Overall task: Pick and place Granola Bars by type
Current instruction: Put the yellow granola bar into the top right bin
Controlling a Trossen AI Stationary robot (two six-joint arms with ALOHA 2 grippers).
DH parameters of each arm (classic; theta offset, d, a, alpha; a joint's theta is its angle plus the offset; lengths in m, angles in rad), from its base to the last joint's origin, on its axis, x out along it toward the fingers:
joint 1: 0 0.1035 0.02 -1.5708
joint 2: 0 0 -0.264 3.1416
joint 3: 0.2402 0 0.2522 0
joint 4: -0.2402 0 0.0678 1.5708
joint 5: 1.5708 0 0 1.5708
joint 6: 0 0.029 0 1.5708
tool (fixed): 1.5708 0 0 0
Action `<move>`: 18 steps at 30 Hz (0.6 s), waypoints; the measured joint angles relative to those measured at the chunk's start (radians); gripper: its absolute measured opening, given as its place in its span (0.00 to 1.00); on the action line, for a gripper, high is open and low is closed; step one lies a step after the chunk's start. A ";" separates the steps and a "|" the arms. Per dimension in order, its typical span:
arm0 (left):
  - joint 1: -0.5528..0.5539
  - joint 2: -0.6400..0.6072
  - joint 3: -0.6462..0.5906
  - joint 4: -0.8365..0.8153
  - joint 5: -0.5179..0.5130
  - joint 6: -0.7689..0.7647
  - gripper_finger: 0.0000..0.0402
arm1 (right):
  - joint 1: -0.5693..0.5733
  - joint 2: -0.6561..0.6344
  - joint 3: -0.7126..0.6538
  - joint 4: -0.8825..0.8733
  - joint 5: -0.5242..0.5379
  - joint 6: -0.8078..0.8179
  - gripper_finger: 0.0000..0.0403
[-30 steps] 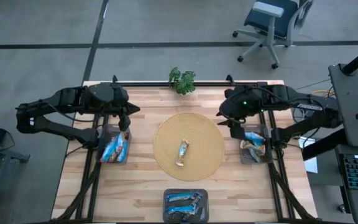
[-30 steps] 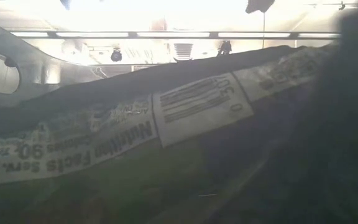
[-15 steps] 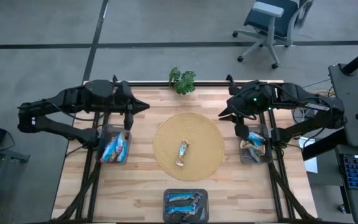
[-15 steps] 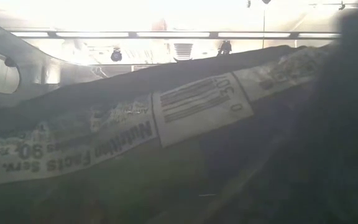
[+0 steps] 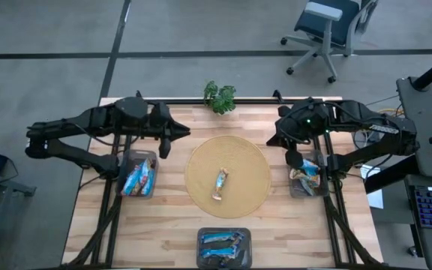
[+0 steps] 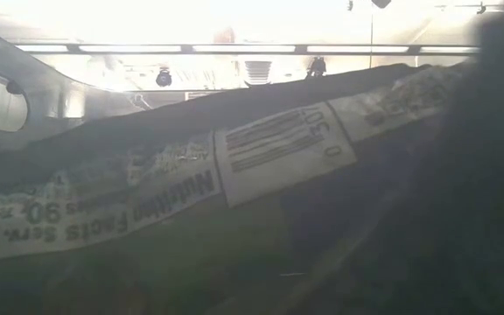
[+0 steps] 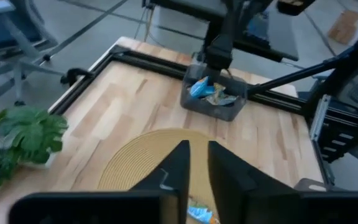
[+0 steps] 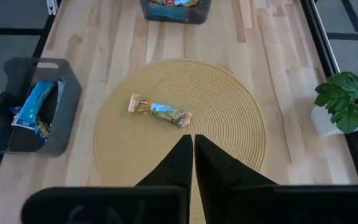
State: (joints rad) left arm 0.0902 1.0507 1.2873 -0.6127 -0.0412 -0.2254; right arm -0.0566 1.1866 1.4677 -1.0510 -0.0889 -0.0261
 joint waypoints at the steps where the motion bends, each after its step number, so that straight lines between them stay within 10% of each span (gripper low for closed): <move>1: 0.000 0.002 0.000 0.010 0.005 0.009 0.12 | 0.000 0.000 0.000 0.000 0.000 0.000 0.02; 18: 0.000 0.073 0.002 0.044 0.007 -0.036 0.66 | 0.000 0.000 -0.003 -0.016 0.002 0.000 0.02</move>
State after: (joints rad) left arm 0.0902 1.1237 1.2892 -0.5691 -0.0345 -0.2611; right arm -0.0566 1.1866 1.4648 -1.0668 -0.0872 -0.0257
